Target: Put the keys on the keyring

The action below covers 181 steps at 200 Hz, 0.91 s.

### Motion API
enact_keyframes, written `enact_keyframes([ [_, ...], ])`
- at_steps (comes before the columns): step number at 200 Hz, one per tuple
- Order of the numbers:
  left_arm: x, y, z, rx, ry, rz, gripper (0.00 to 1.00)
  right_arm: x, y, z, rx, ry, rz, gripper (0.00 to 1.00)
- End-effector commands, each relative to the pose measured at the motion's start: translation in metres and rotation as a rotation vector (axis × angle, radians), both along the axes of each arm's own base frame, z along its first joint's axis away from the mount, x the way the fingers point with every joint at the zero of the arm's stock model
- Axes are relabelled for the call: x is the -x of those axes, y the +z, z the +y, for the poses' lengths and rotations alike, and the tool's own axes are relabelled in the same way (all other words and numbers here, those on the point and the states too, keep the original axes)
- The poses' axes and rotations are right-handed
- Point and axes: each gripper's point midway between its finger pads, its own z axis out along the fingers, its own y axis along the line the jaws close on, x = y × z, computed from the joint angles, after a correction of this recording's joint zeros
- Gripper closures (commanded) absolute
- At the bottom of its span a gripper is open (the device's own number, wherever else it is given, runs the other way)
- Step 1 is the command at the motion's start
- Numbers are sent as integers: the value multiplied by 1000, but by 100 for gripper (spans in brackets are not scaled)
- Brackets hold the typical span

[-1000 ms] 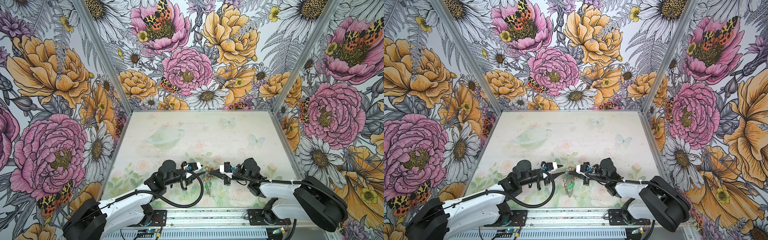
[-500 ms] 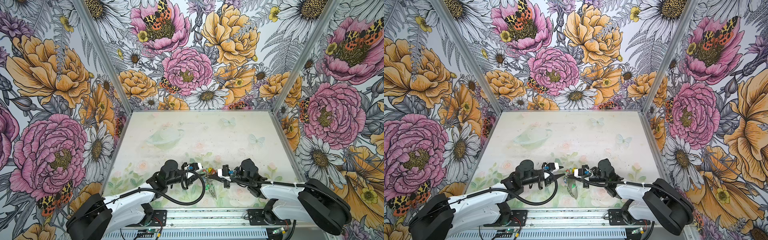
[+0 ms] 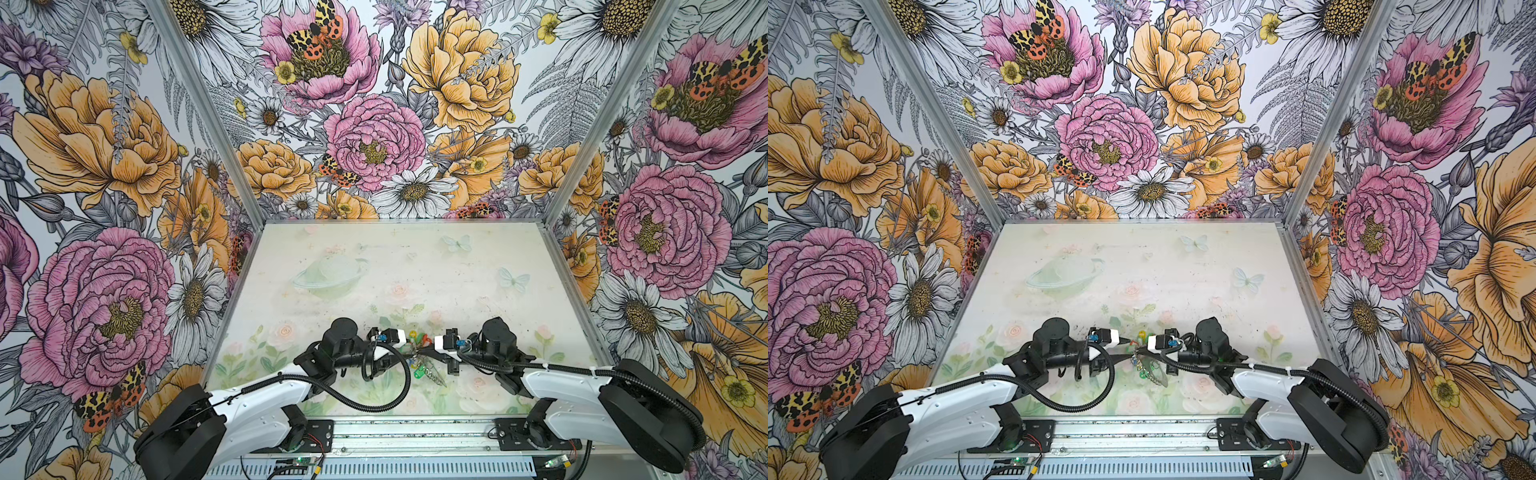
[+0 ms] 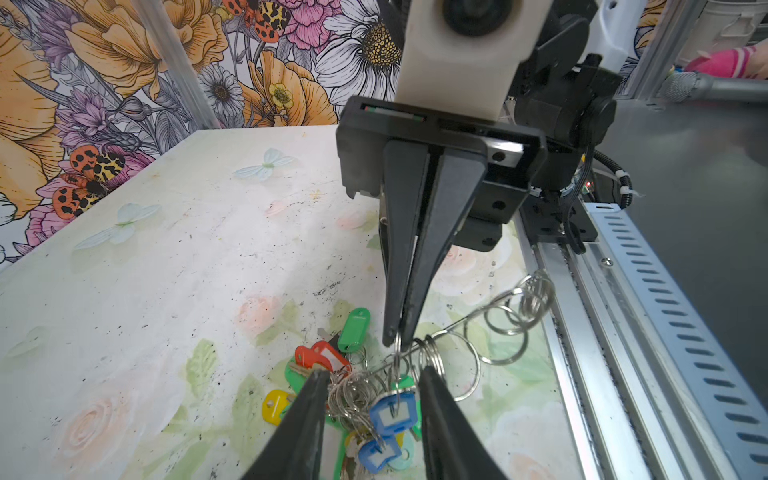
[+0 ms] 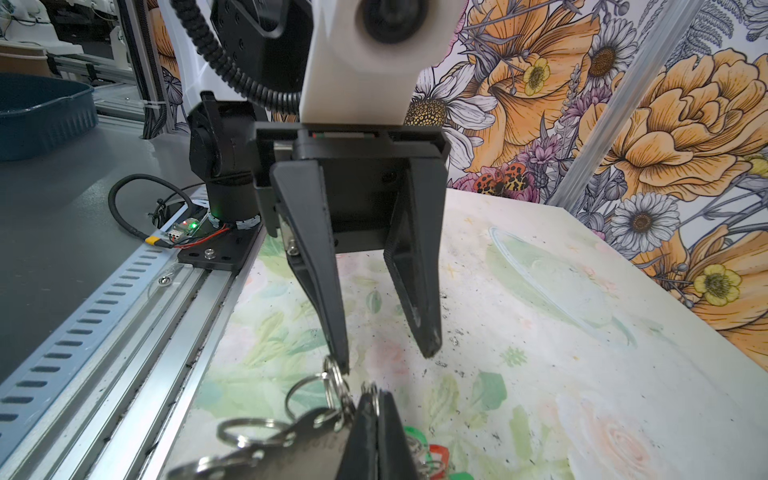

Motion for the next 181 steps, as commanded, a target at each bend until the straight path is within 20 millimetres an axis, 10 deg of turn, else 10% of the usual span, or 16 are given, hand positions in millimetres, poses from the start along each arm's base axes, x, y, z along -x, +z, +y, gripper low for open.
enact_keyframes([
  [1, 4, 7, -6, 13, -50, 20, 61, -8, 28, 7, -76, -7, -55, 100],
  [181, -11, -2, -8, -44, 25, 13, 91, -5, 39, 12, -178, 10, -48, 100],
])
